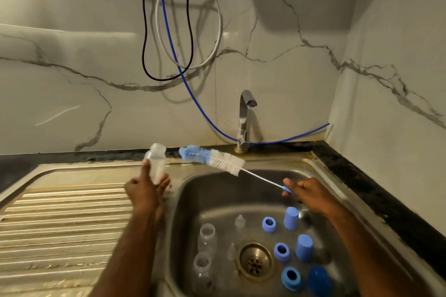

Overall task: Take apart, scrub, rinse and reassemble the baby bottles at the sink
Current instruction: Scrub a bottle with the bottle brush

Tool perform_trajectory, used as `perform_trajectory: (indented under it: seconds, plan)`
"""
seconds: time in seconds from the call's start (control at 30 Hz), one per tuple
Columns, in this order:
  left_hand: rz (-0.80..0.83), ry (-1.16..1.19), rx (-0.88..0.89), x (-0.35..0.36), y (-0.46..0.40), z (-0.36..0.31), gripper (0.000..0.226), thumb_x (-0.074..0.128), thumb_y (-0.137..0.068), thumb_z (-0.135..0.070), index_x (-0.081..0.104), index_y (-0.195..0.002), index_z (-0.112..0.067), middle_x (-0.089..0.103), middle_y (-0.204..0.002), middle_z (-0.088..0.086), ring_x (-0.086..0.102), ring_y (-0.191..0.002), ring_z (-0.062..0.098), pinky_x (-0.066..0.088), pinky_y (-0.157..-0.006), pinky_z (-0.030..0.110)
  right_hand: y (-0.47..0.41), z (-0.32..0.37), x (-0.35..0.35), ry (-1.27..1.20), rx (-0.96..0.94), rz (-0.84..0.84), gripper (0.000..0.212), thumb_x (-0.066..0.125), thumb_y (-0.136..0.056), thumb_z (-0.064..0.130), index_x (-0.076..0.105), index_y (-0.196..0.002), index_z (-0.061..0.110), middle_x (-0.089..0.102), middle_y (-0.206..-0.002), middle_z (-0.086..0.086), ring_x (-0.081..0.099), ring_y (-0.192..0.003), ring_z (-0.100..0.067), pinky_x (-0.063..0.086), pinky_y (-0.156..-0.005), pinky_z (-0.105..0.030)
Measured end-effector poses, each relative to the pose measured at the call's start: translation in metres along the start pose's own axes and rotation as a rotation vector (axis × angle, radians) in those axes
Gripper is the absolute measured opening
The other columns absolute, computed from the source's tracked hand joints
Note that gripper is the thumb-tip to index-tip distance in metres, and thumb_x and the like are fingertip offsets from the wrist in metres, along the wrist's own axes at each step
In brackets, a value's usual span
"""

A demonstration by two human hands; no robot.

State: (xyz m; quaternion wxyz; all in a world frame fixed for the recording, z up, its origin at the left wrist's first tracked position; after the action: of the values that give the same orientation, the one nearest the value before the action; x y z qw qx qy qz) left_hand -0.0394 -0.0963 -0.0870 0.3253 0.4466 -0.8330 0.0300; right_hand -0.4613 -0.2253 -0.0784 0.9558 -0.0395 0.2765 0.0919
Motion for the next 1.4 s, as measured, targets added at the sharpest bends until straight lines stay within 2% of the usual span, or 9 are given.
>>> perform_trajectory:
  seconds: [0.13, 0.3, 0.53, 0.63, 0.77, 0.93, 1.2, 1.3, 1.4]
  plan:
    - [0.262, 0.184, -0.289, 0.055, 0.037, 0.044, 0.033, 0.061, -0.100, -0.026, 0.055, -0.123, -0.003, 0.056, -0.126, 0.026, 0.064, -0.101, 0.038, 0.058, -0.089, 0.048, -0.003, 0.025, 0.034, -0.062, -0.194, 0.094, 0.013, 0.065, -0.097, 0.025, 0.076, -0.093, 0.030, 0.073, -0.079, 0.015, 0.063, -0.078, 0.001, 0.049, -0.076, -0.016]
    - [0.408, 0.049, -0.365, 0.070, 0.050, 0.068, 0.048, 0.049, -0.103, -0.044, 0.055, -0.131, -0.006, 0.065, -0.116, 0.024, 0.066, -0.091, 0.027, 0.052, -0.074, 0.035, -0.003, 0.031, 0.043, -0.076, -0.267, 0.092, 0.014, 0.070, -0.093, 0.025, 0.078, -0.086, 0.034, 0.074, -0.084, -0.005, 0.062, -0.072, -0.005, 0.053, -0.073, -0.031]
    - [0.510, 0.006, -0.423, 0.082, 0.060, 0.088, 0.057, 0.044, -0.103, -0.047, 0.053, -0.138, -0.002, 0.068, -0.100, 0.020, 0.065, -0.075, 0.023, 0.048, -0.067, 0.032, -0.004, 0.043, 0.042, 0.021, -0.360, -0.004, 0.016, 0.064, -0.096, 0.035, 0.077, -0.090, 0.026, 0.072, -0.079, -0.005, 0.066, -0.077, -0.024, 0.053, -0.078, -0.043]
    - [0.508, 0.034, -0.420, 0.080, 0.058, 0.088, 0.055, 0.042, -0.104, -0.046, 0.055, -0.138, -0.005, 0.069, -0.100, 0.019, 0.063, -0.077, 0.022, 0.048, -0.068, 0.031, -0.003, 0.043, 0.044, 0.028, -0.352, 0.040, 0.014, 0.068, -0.094, 0.029, 0.078, -0.085, 0.028, 0.073, -0.074, 0.005, 0.065, -0.070, -0.012, 0.053, -0.075, -0.036]
    - [0.563, -0.127, -0.336, 0.085, 0.069, 0.086, 0.048, 0.049, -0.102, -0.046, 0.060, -0.132, -0.010, 0.071, -0.118, 0.021, 0.064, -0.091, 0.026, 0.046, -0.068, 0.035, -0.006, 0.040, 0.041, 0.054, -0.326, 0.004, 0.014, 0.065, -0.096, 0.030, 0.076, -0.087, 0.032, 0.075, -0.082, 0.003, 0.070, -0.081, -0.016, 0.055, -0.080, -0.037]
    - [0.523, -0.042, -0.226, 0.083, 0.064, 0.066, 0.035, 0.061, -0.097, -0.020, 0.059, -0.132, -0.011, 0.068, -0.128, 0.016, 0.066, -0.112, 0.027, 0.054, -0.083, 0.035, 0.003, 0.035, 0.052, -0.008, -0.208, 0.180, 0.019, 0.061, -0.099, 0.020, 0.076, -0.086, 0.018, 0.055, -0.048, 0.013, 0.042, -0.043, 0.002, 0.033, -0.047, -0.012]
    - [0.551, -0.085, -0.249, 0.082, 0.064, 0.074, 0.040, 0.059, -0.096, -0.008, 0.056, -0.136, -0.011, 0.067, -0.129, 0.015, 0.064, -0.119, 0.034, 0.054, -0.096, 0.046, 0.007, 0.048, 0.061, -0.045, -0.243, 0.175, 0.020, 0.061, -0.100, 0.020, 0.076, -0.088, 0.014, 0.051, -0.045, 0.013, 0.041, -0.040, 0.000, 0.029, -0.043, -0.009]
    - [0.502, 0.019, -0.255, 0.075, 0.049, 0.066, 0.042, 0.054, -0.097, -0.011, 0.054, -0.139, -0.011, 0.066, -0.130, 0.017, 0.061, -0.124, 0.034, 0.046, -0.109, 0.049, 0.004, 0.036, 0.049, -0.110, -0.192, 0.200, 0.021, 0.063, -0.097, 0.018, 0.077, -0.083, 0.012, 0.045, -0.045, 0.009, 0.033, -0.040, -0.002, 0.026, -0.041, -0.015]
    - [0.505, 0.057, -0.254, 0.073, 0.044, 0.063, 0.042, 0.053, -0.098, -0.024, 0.054, -0.139, -0.013, 0.067, -0.130, 0.017, 0.060, -0.126, 0.035, 0.044, -0.110, 0.051, 0.009, 0.039, 0.055, -0.057, -0.214, 0.222, 0.017, 0.064, -0.097, 0.017, 0.077, -0.087, 0.011, 0.054, -0.046, 0.012, 0.043, -0.042, 0.001, 0.031, -0.046, -0.010]
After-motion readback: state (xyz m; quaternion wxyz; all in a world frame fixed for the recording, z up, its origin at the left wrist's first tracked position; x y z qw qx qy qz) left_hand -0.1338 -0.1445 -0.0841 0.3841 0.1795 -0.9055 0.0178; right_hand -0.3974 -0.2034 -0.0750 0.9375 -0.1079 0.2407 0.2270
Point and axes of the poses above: each hand's wrist, its own y-axis away from the middle knuckle, its own x-axis out of the palm, z = x × y, the point moved 10 cm from there along -y, towards the middle knuckle
